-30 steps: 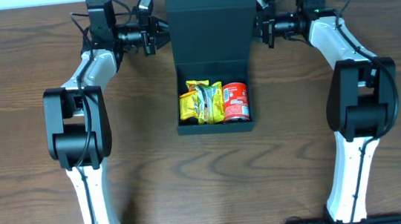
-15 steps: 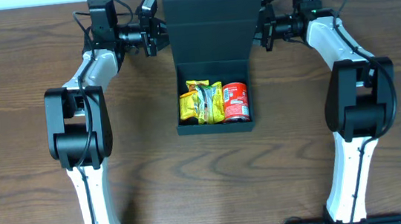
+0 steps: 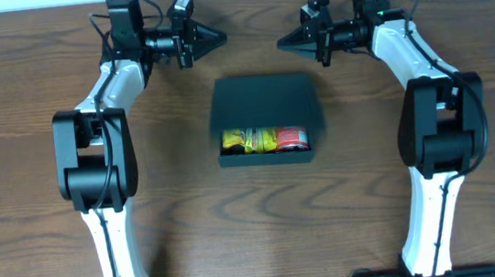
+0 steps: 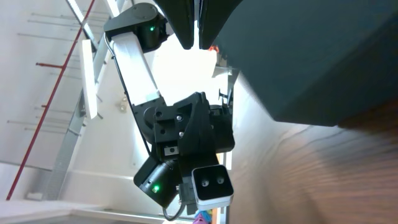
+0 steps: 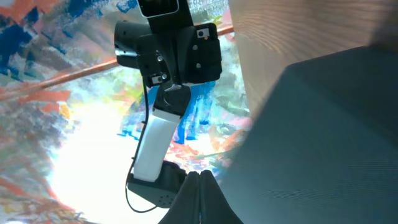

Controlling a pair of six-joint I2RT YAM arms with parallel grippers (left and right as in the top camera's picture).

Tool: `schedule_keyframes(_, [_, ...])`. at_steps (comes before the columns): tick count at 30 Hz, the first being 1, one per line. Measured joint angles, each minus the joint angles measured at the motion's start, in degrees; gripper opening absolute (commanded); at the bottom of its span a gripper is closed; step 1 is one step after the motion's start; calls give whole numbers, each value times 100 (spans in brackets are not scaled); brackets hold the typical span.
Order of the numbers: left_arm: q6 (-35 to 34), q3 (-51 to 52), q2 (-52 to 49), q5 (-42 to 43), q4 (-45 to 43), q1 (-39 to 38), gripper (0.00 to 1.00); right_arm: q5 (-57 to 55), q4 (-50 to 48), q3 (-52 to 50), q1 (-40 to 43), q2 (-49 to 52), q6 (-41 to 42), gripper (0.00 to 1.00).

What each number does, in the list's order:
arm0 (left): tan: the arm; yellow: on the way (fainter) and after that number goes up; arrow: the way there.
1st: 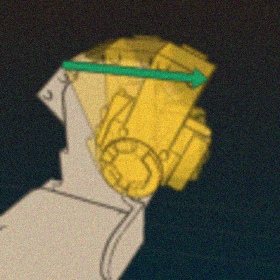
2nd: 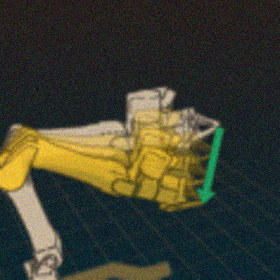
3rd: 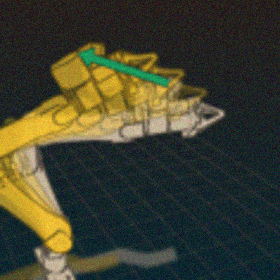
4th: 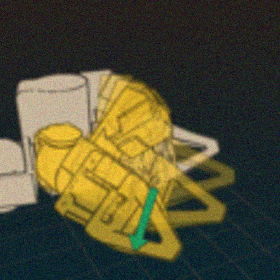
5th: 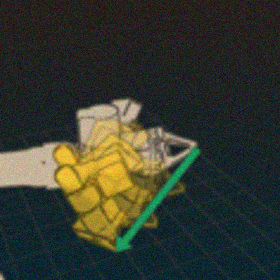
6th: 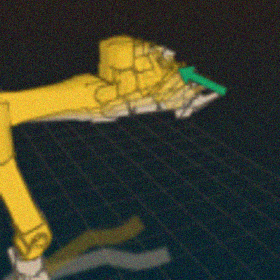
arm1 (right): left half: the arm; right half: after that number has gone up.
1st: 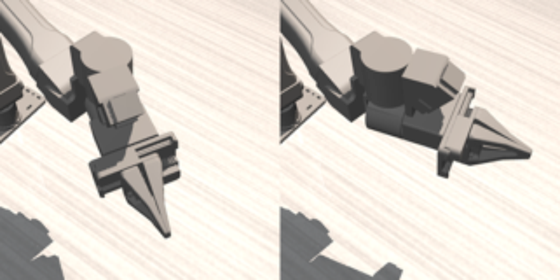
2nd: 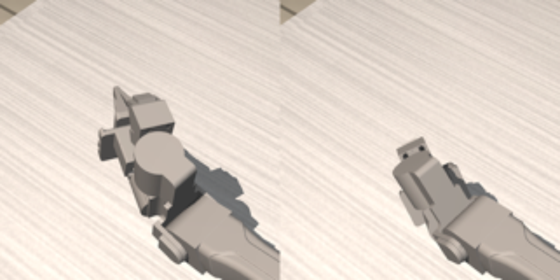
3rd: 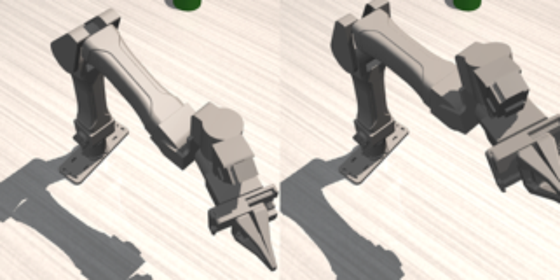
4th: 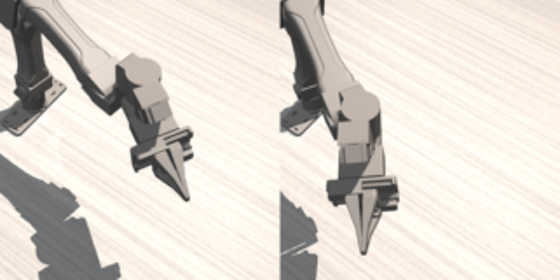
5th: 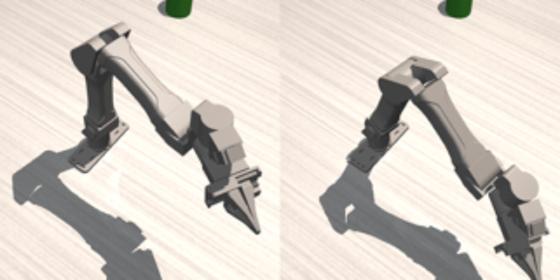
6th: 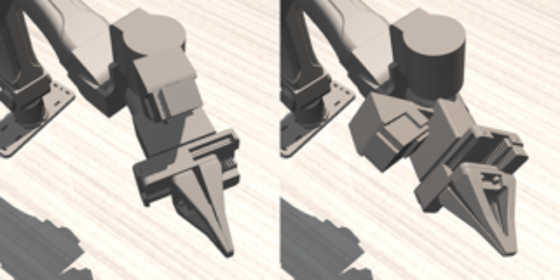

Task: Pack container

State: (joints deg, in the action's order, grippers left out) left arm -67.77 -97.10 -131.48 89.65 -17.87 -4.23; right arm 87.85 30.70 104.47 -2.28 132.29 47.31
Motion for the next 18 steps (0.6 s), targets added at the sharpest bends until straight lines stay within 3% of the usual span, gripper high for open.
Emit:
schedule_keyframes(12, [-153, 0, 977, -57, -50, -219, 6, -33, 168, 0, 0, -992, -125, 2])
schedule_keyframes(18, [-289, 0, 1720, -474, -212, -229, 6, -721, 247, -2, 0, -1878, -120, 2])
